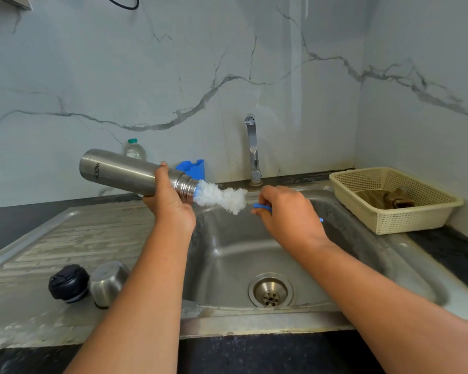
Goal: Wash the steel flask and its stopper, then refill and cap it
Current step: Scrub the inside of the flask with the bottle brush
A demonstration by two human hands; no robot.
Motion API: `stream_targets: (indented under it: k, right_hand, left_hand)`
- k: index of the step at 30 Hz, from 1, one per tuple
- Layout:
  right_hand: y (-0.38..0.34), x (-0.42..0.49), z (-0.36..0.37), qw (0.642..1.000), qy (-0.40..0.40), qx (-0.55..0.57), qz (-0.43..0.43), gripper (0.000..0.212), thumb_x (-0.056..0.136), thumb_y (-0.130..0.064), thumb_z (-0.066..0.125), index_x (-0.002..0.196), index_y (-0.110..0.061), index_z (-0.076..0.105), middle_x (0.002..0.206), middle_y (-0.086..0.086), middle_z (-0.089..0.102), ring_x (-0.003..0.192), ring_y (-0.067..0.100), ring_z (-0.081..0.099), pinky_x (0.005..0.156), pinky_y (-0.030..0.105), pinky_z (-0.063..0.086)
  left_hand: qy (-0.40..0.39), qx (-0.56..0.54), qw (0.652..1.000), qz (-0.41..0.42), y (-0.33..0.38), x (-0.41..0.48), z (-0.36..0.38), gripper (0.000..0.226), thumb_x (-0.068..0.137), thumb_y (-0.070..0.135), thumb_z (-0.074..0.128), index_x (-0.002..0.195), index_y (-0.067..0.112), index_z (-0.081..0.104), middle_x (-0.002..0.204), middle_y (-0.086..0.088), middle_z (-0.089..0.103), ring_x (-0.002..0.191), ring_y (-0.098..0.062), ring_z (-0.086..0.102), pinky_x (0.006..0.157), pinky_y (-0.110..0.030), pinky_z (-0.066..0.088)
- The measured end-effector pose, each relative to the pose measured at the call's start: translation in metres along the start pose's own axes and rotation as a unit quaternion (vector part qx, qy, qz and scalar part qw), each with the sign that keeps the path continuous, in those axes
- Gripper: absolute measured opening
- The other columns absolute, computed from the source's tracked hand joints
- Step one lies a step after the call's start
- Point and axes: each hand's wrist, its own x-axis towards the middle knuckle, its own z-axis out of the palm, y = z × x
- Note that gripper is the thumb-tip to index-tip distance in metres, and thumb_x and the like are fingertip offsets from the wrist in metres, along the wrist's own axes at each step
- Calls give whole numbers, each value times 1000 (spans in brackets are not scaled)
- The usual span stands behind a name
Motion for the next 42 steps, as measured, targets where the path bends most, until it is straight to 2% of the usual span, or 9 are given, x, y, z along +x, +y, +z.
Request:
stream_targets:
  k: [7,10,18,21,26,29,36,40,42]
  right_hand:
    - [-7,3,-1,997,-45,-56,-25,40,107,-44,45,74,-21,48,74,0,55,71,29,55,57,34,38]
    - [-3,1,-3,986,-131,84,56,45,105,-51,45,79,-21,65,58,-7,51,56,14,50,55,29,36]
    - [15,2,-15,749,-410,440,279,43,105,-52,44,94,-14,60,60,-7,29,44,4,18,36,16,15]
    - [15,0,-16,772,-400,413,269,50,105,-55,43,95,-12,65,58,-6,35,45,5,21,39,17,16]
    - [14,1,-5,940,-245,203,124,41,88,-60,69,98,-20,68,80,-6,66,63,5,57,58,19,42]
    - [13,1,0,979,-178,82,48,33,84,-43,81,103,-24,62,95,-6,65,84,8,61,73,26,53]
    - [9,4,-8,998,-53,41,16,27,98,-47,64,89,-23,68,71,-6,60,66,13,56,60,32,49]
    - [7,4,-14,974,-190,102,71,41,104,-48,50,84,-19,70,64,-4,53,60,15,52,58,31,42]
    - [8,3,-15,912,-296,243,144,44,106,-48,47,87,-16,70,64,-6,42,51,9,34,50,24,28]
  left_hand:
    - [-50,-18,997,-50,3,11,-8,53,78,38,83,121,14,63,105,-4,70,85,-22,73,75,-39,62]
    - [-69,-27,995,-67,2,11,-9,45,80,37,80,115,15,64,100,-3,68,83,-22,70,78,-36,61]
    - [-109,-62,983,-135,5,-11,-3,32,88,36,72,98,7,62,80,-8,66,64,-20,66,63,-26,58]
    - [-113,-49,984,-130,3,-10,-3,32,88,36,72,100,9,61,79,-6,64,61,-19,65,61,-26,57]
    - [-57,-4,996,-61,4,-4,-4,49,81,31,81,118,9,59,92,-8,72,72,-24,71,66,-37,61]
    - [9,14,1000,-8,1,-2,-3,49,83,25,83,120,16,53,113,-6,72,84,-20,76,71,-40,65]
    - [8,-2,1000,-2,-2,1,-3,59,84,27,82,132,14,50,123,-8,72,94,-22,77,74,-42,66]
    - [-21,-22,999,-40,-2,5,-8,69,76,33,84,134,9,57,109,-7,73,81,-24,76,70,-38,62]
    - [-47,-20,996,-77,-3,7,-11,56,74,39,83,117,10,62,91,-5,68,70,-21,70,66,-34,58]
